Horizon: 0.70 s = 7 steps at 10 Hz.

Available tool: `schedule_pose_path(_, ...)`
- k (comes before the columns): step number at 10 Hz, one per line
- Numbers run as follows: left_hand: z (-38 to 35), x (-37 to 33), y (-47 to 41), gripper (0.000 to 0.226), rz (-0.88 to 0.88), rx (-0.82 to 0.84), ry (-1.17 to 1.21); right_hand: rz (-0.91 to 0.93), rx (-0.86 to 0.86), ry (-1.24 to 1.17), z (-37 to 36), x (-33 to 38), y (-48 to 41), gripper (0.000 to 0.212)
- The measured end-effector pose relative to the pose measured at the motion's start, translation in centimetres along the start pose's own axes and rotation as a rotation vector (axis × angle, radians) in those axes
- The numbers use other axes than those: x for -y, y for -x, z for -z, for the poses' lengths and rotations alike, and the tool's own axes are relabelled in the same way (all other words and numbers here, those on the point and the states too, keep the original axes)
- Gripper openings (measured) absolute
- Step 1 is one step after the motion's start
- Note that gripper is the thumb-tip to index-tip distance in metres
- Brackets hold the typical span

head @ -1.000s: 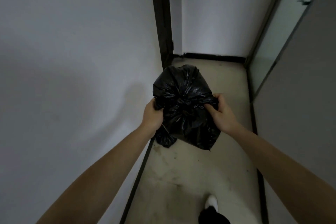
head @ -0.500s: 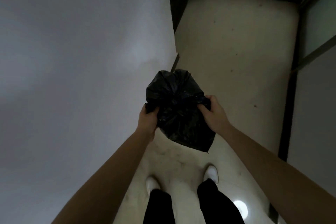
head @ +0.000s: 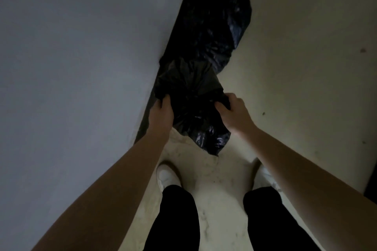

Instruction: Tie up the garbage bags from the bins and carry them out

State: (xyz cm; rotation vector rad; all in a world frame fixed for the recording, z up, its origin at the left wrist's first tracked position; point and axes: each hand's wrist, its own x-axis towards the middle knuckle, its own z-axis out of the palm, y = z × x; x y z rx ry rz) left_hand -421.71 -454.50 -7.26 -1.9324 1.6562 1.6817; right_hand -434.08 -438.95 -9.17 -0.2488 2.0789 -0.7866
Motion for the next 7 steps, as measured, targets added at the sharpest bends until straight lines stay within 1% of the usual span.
schedule_pose_path(1, -1.1, 3.8, -4.7, 0.061, 0.043, 0.021, 0.007, 0.011, 0.018, 0.025, -3.6, -3.3, -3.5, 0.037)
schedule_pose_path(2, -2.2, 7.0, -8.6, 0.056, 0.085, -0.027, 0.040, 0.050, 0.042, 0.069, -5.9, -5.2, -6.4, 0.041)
schedule_pose_path(3, -2.9, 9.4, -10.5, 0.033, 0.160, 0.001, 0.136, 0.029, 0.141, 0.005, -7.5, -6.2, -8.1, 0.053)
schedule_pose_path(4, -3.1, 11.8, -11.2, 0.031, 0.277, 0.144, 0.248, 0.040, 0.195, 0.057, -8.9, -7.3, -8.8, 0.059)
schedule_pose_path(5, -2.9, 12.9, -10.9, 0.047, 0.266, 0.100, 0.176, 0.047, 0.158, 0.135, -9.0, -7.7, -8.0, 0.062)
schedule_pose_path(6, -2.3, 12.4, -9.4, 0.058, -0.042, 0.008, -0.127, 0.076, 0.120, 0.178, -7.6, -7.3, -6.7, 0.060)
schedule_pose_path(7, -0.1, 9.7, -6.6, 0.049, -0.330, -0.077, -0.380, 0.142, 0.058, 0.280, -4.9, -5.5, -4.2, 0.050)
